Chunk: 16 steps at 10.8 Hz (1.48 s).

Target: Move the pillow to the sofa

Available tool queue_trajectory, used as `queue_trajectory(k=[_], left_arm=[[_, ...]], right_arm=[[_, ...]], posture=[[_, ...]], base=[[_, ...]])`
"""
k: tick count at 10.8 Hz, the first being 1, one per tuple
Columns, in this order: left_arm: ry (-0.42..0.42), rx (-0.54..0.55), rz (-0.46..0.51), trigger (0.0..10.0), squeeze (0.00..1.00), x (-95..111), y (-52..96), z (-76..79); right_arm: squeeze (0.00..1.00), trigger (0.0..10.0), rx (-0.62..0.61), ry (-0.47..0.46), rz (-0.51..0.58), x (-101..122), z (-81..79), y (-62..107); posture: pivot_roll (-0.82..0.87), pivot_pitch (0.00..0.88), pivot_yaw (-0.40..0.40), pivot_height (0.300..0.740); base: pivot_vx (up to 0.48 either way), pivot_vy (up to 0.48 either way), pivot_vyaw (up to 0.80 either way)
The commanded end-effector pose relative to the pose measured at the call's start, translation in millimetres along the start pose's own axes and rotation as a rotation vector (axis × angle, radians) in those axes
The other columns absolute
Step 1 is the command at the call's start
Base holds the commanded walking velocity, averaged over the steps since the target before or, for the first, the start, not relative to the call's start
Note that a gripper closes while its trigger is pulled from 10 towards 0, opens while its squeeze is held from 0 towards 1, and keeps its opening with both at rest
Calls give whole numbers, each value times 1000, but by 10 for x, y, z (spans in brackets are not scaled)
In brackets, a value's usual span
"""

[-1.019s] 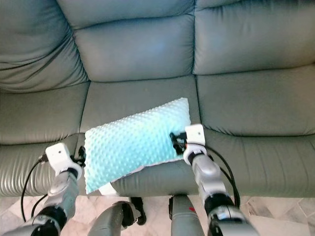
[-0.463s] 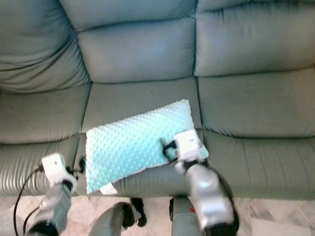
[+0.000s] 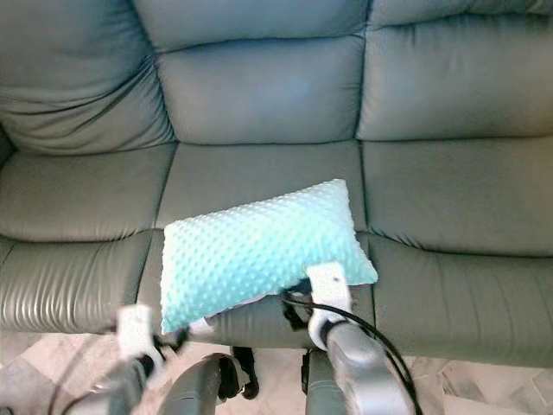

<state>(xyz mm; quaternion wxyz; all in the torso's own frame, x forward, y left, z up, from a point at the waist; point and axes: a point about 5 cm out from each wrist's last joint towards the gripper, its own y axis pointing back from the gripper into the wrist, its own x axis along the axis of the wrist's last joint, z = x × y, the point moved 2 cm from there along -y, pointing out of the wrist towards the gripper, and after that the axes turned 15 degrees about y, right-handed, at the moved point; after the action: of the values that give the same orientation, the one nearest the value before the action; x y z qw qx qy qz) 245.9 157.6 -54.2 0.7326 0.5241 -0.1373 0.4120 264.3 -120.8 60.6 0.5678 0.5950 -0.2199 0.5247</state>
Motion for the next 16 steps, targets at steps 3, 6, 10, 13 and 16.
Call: queue_trajectory(k=[3, 6, 10, 13, 16], left_arm=[[-32, 6, -107, 10000, 1000, -261, -30, 78], [-30, 51, -70, 10000, 0, -192, -156, 217], [-37, 52, -8, 10000, 0, -75, -204, 294], [-35, 84, 61, 10000, 0, 73, -216, 259], [-47, 89, 115, 10000, 0, 253, -246, 307]], right_arm=[[1000, 10000, 10, -42, -56, -15, 8, 132], [973, 10000, 6, -41, -47, 95, 62, 134], [918, 10000, -9, -43, -48, 128, 112, 126], [788, 10000, -6, -48, -46, 144, 100, 115], [788, 10000, 17, -57, -53, 135, 56, 114]], posture=[[-299, 351, 135, 740], [-338, 365, 124, 740], [-340, 368, 127, 740], [-338, 367, 126, 740], [-340, 370, 124, 740]], base=[[0, 0, 0], [0, 0, 0], [0, 0, 0], [0, 0, 0], [0, 0, 0]])
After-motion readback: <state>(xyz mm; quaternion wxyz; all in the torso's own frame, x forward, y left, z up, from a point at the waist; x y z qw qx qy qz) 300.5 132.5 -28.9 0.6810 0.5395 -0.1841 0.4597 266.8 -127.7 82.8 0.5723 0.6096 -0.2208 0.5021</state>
